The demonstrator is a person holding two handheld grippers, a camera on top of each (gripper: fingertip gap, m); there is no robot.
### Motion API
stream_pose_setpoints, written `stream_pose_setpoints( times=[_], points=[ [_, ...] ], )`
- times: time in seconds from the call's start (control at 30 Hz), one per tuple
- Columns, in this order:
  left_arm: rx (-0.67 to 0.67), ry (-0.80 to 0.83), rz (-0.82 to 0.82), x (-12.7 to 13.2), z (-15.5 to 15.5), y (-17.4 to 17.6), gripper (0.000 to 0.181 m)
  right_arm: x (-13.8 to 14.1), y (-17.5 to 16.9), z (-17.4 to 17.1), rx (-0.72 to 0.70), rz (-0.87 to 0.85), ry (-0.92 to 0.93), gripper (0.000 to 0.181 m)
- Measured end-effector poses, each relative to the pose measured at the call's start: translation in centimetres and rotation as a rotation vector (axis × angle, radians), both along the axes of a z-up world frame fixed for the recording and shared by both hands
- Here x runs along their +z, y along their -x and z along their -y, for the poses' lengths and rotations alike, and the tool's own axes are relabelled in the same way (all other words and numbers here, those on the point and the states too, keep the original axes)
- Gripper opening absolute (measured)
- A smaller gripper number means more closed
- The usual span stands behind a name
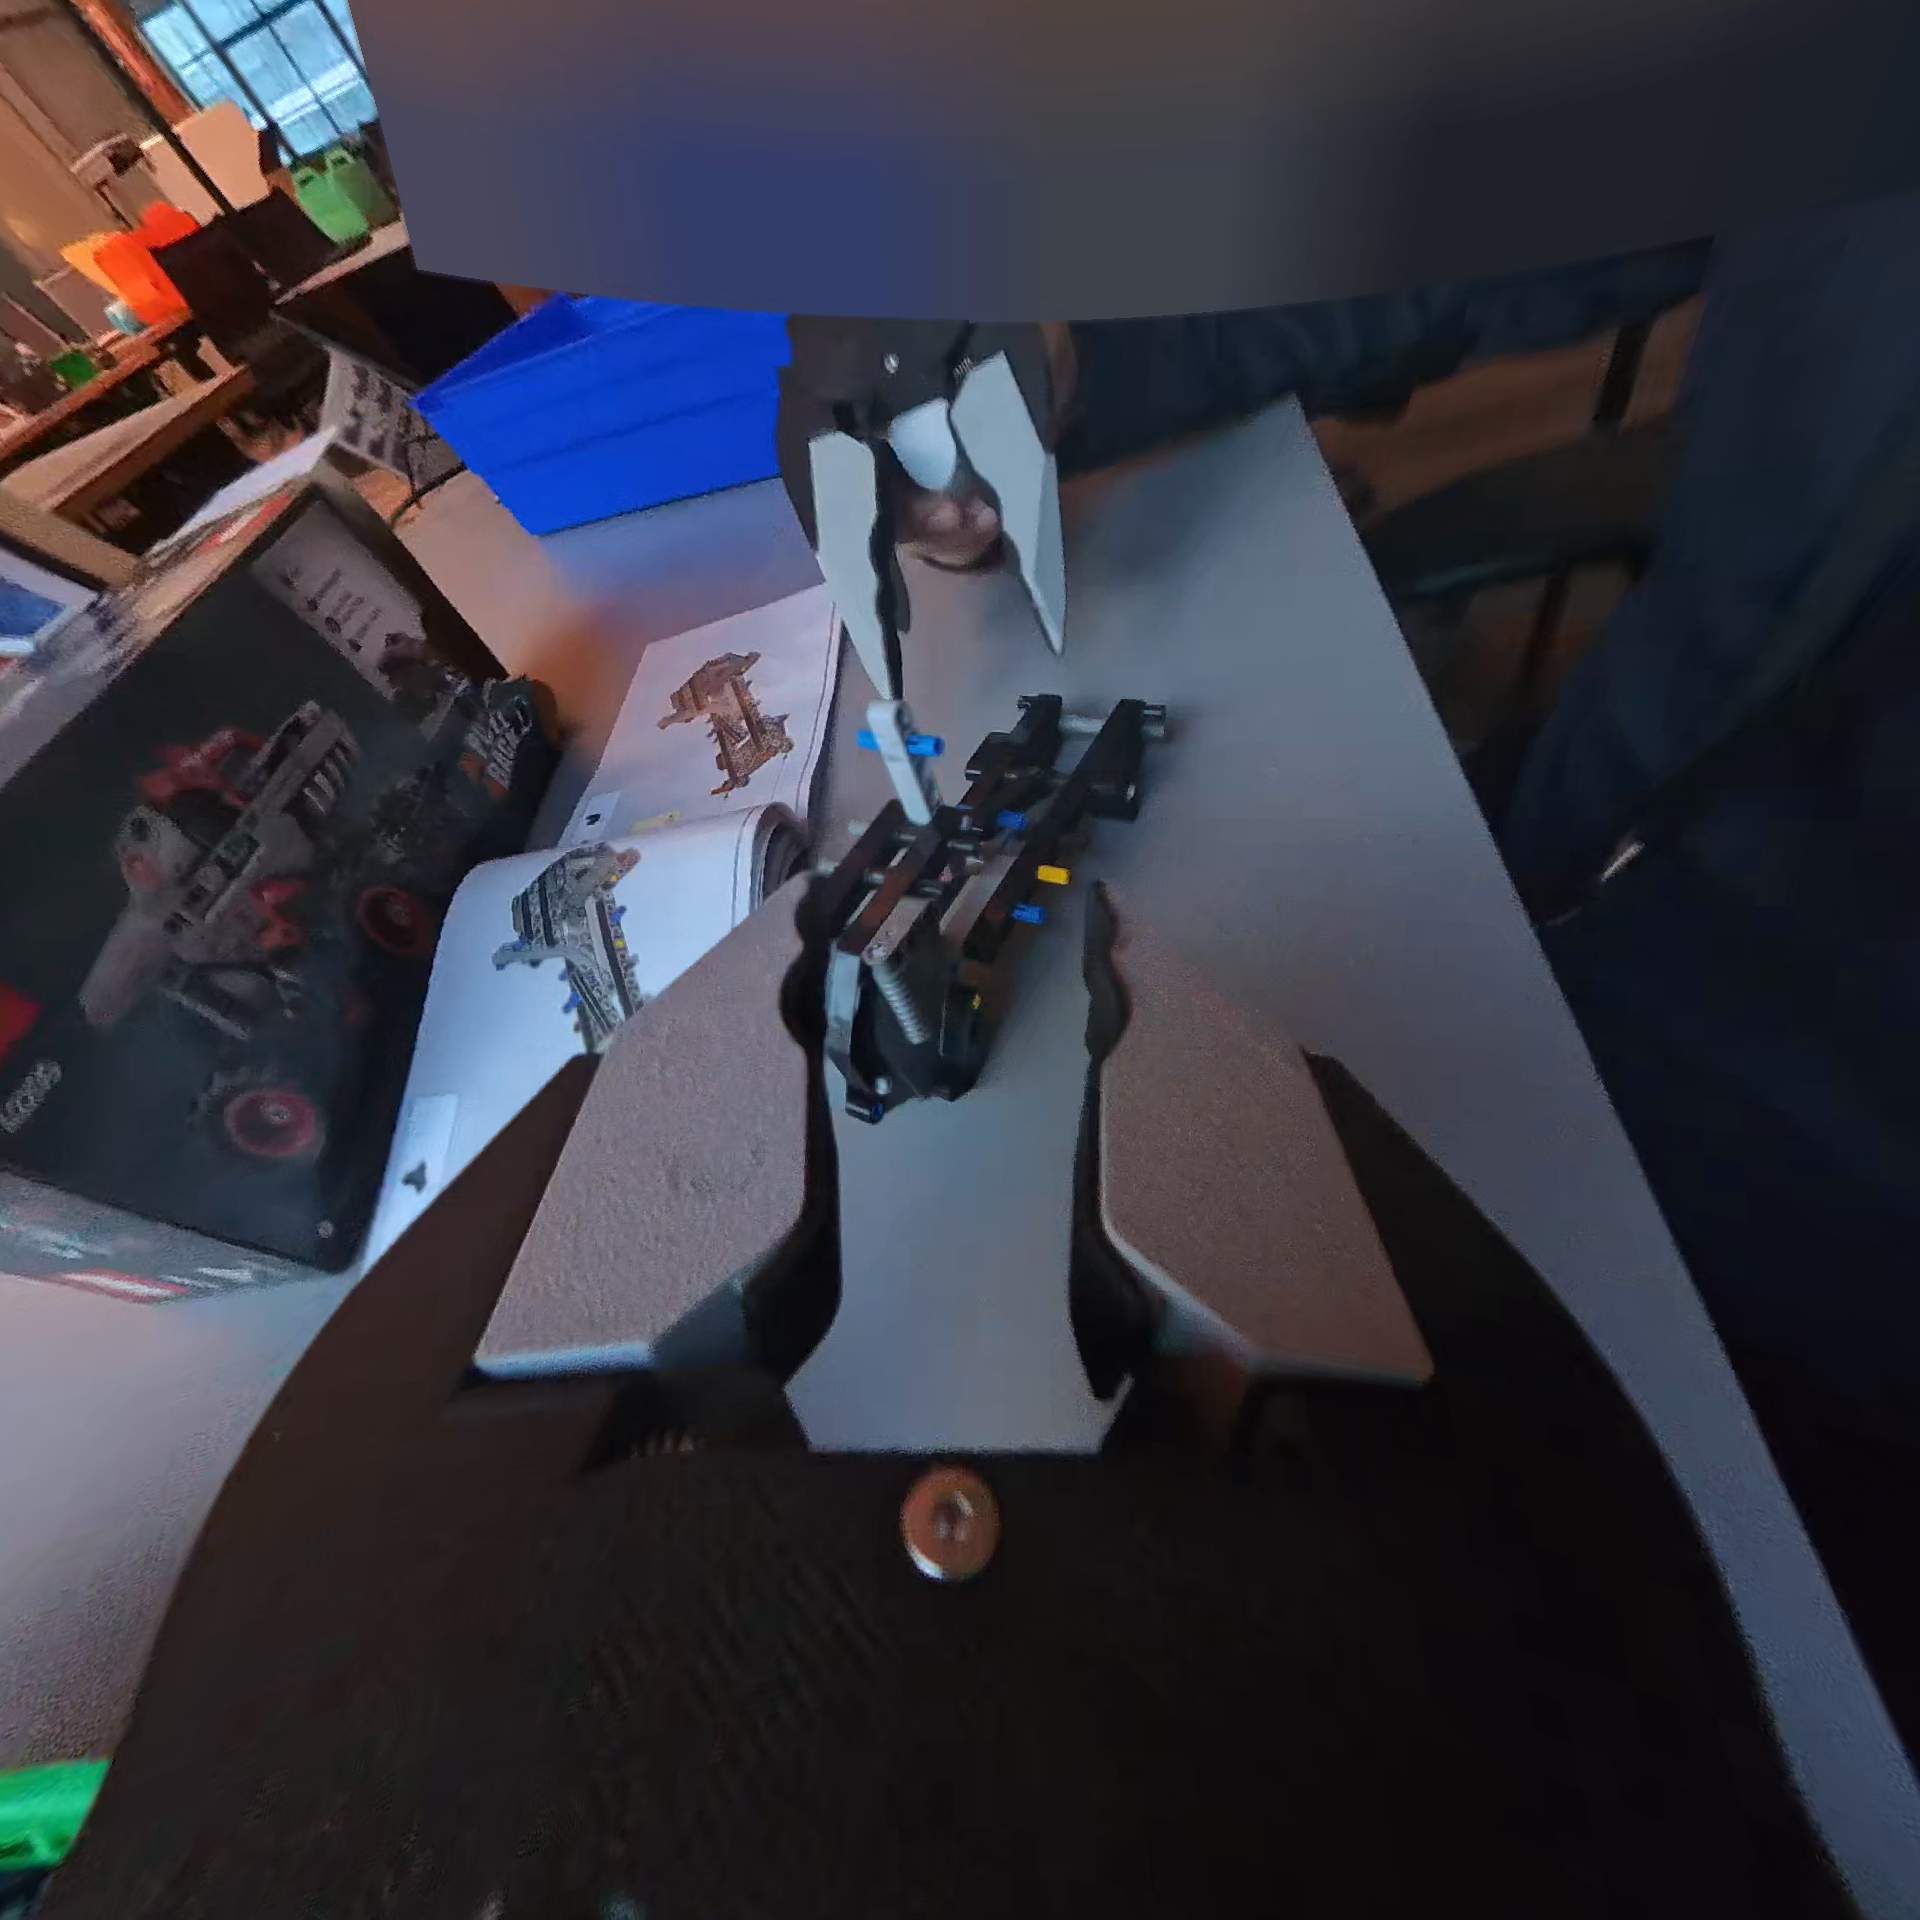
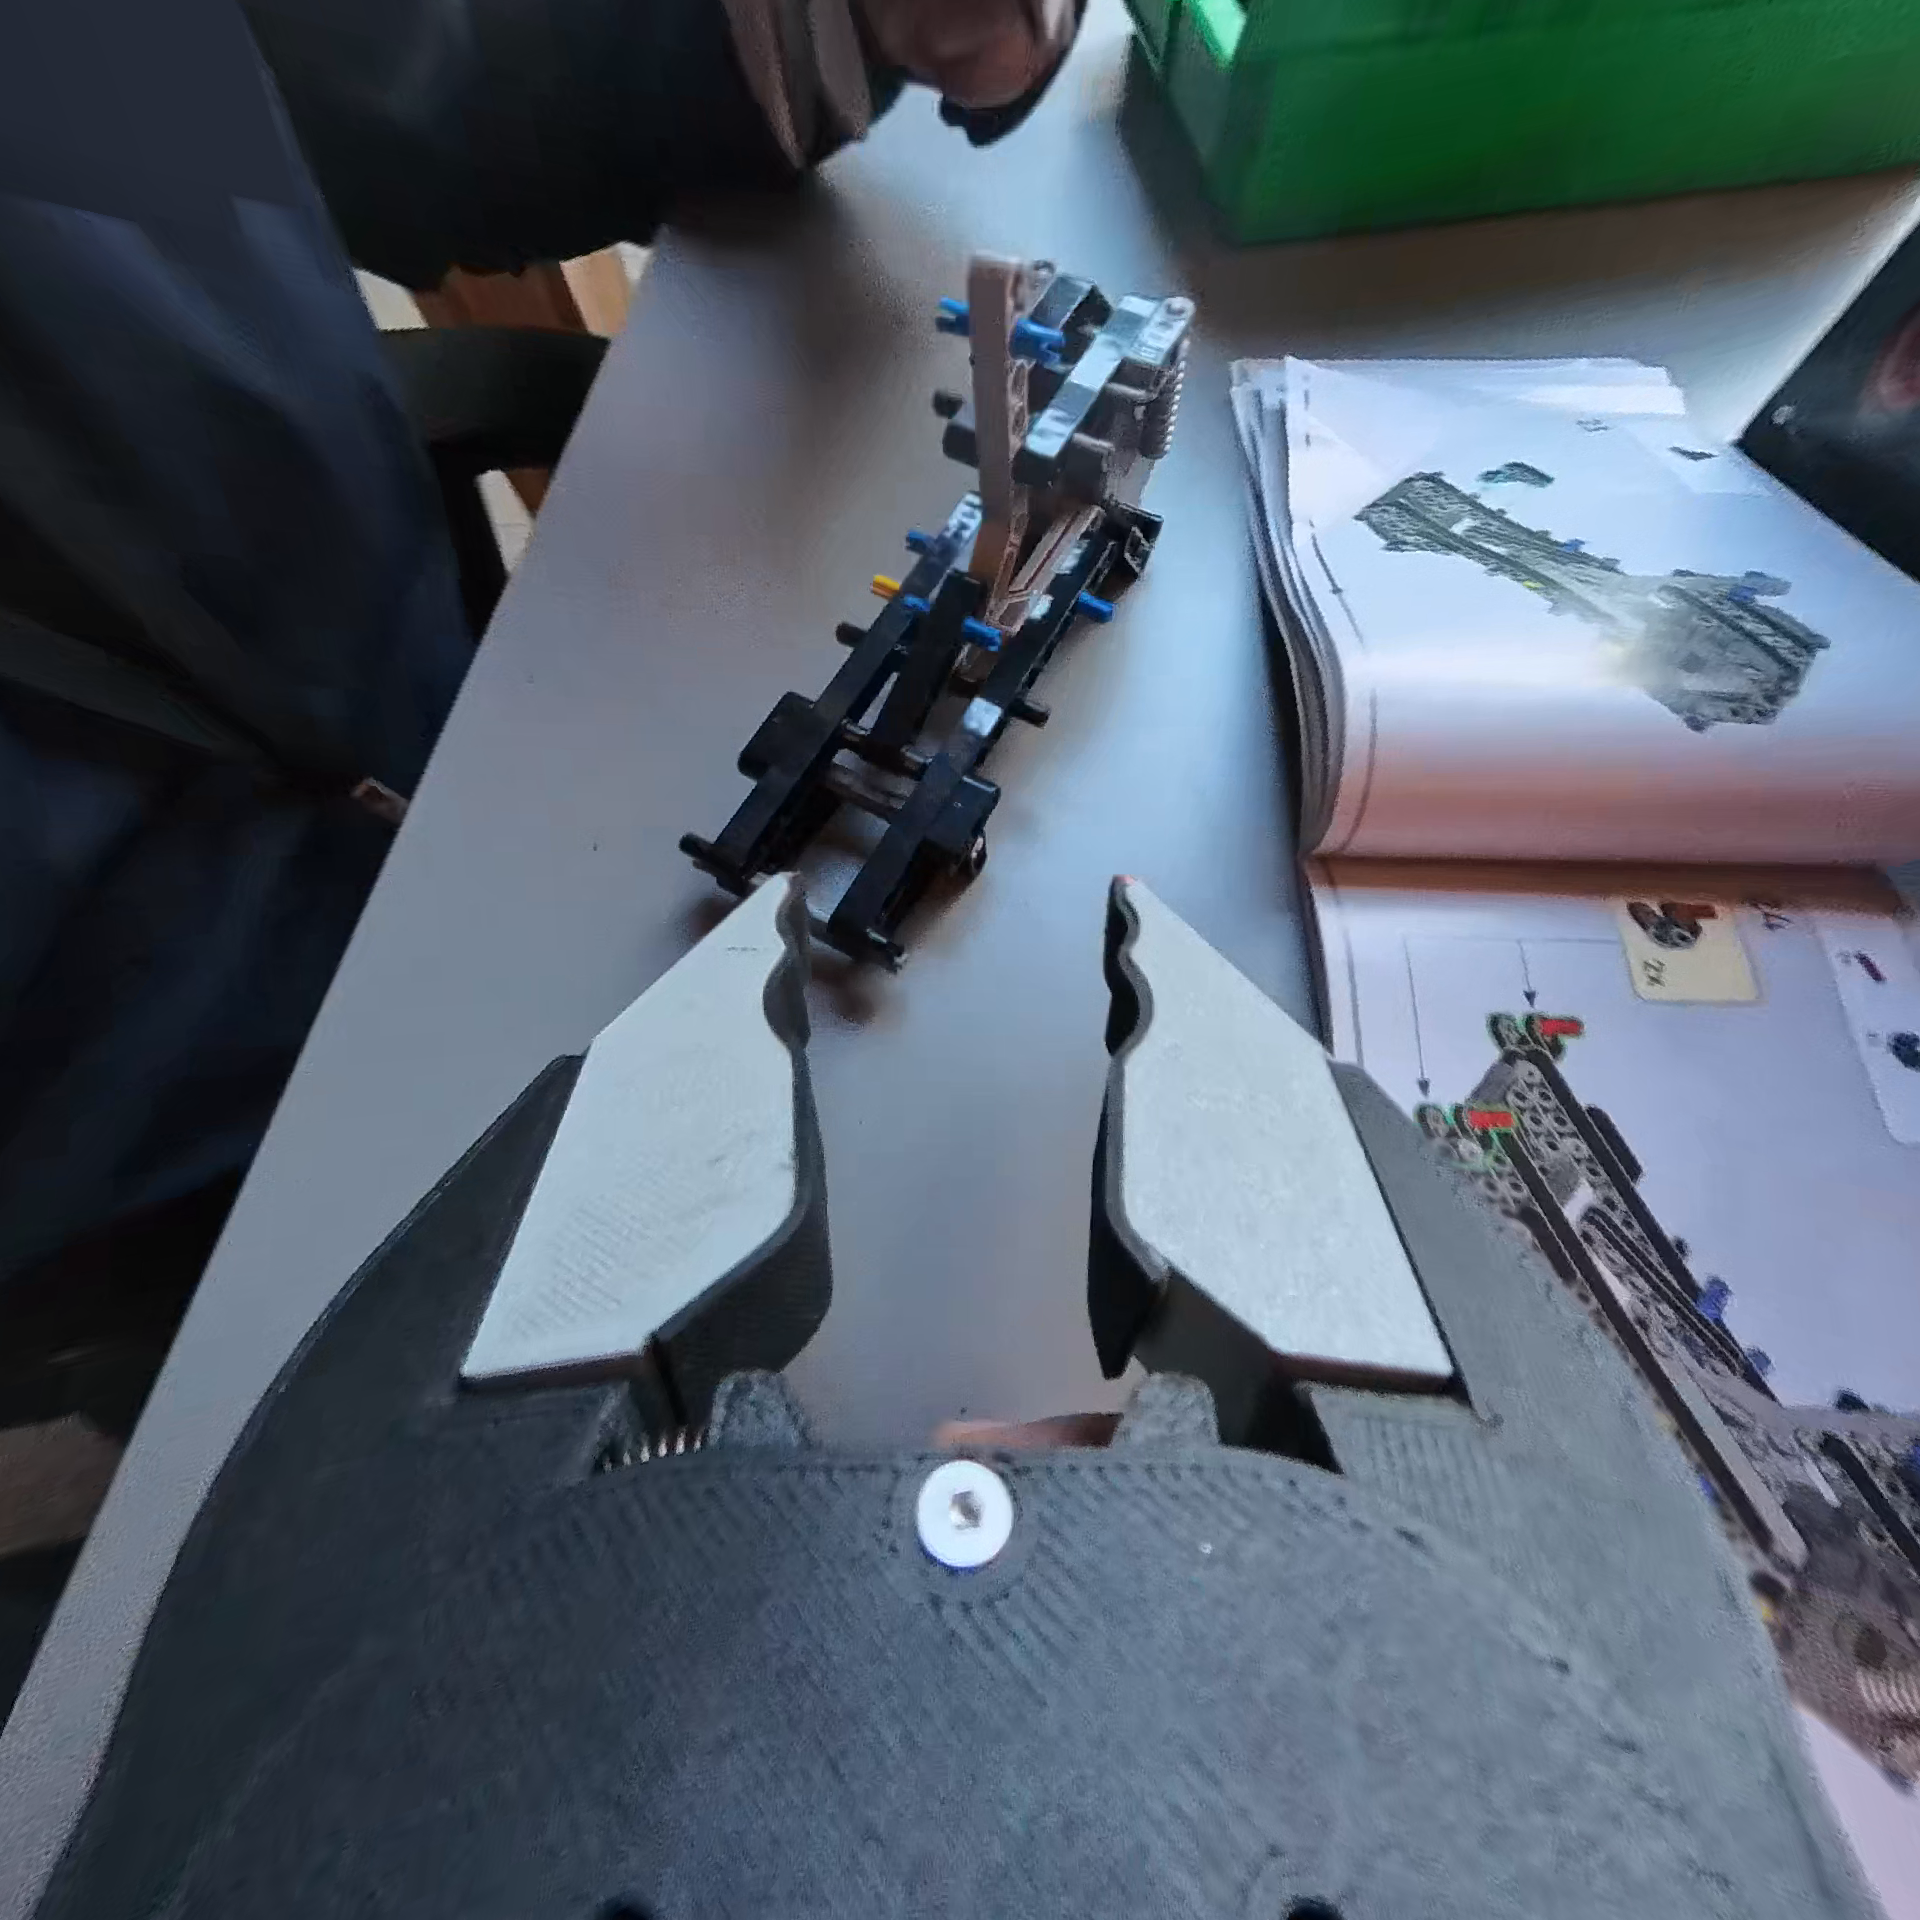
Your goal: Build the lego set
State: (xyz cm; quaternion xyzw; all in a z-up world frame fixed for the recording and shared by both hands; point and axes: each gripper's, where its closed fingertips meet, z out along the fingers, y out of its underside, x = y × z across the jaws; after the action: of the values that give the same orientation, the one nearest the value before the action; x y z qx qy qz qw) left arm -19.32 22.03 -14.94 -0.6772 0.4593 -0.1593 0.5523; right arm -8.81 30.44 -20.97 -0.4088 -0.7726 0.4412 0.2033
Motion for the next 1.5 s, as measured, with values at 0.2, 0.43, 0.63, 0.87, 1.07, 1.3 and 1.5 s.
stream_pose_setpoints(
  times=[0.2,0.43,0.63,0.87,1.07,1.3,1.5],
  points=[
    [0.096,0.131,-0.013,-2.2,-1.5,1.2,0.04,0.8,0.3,0.3,0.07,-0.022,0.107,0.049],
    [0.161,0.188,-0.068,-3.6,-2.2,1.7,0.037,2.5,1.5,-2.3,-0.062,-0.127,0.165,0.052],
    [0.208,0.241,0.01,-3.4,-3.0,2.7,0.036,2.5,1.3,-3.2,-0.1,-0.093,0.228,0.043],
    [0.222,0.244,-0.057,-4.8,-3.4,2.7,0.034,2.1,1.2,-3.3,-0.11,-0.101,0.17,0.044],
    [0.226,0.272,-0.034,-5.2,-3.7,2.9,0.035,2.3,1.3,-3.8,-0.122,-0.108,0.182,0.042],
    [0.238,0.28,-0.058,-6.0,-4.0,3.0,0.035,2.3,1.2,-4.2,-0.139,-0.128,0.153,0.042],
    [0.256,0.258,-0.098,-6.3,-4.2,3.2,0.035,3.0,1.0,-4.7,-0.173,-0.176,0.141,0.041]
  ],
)
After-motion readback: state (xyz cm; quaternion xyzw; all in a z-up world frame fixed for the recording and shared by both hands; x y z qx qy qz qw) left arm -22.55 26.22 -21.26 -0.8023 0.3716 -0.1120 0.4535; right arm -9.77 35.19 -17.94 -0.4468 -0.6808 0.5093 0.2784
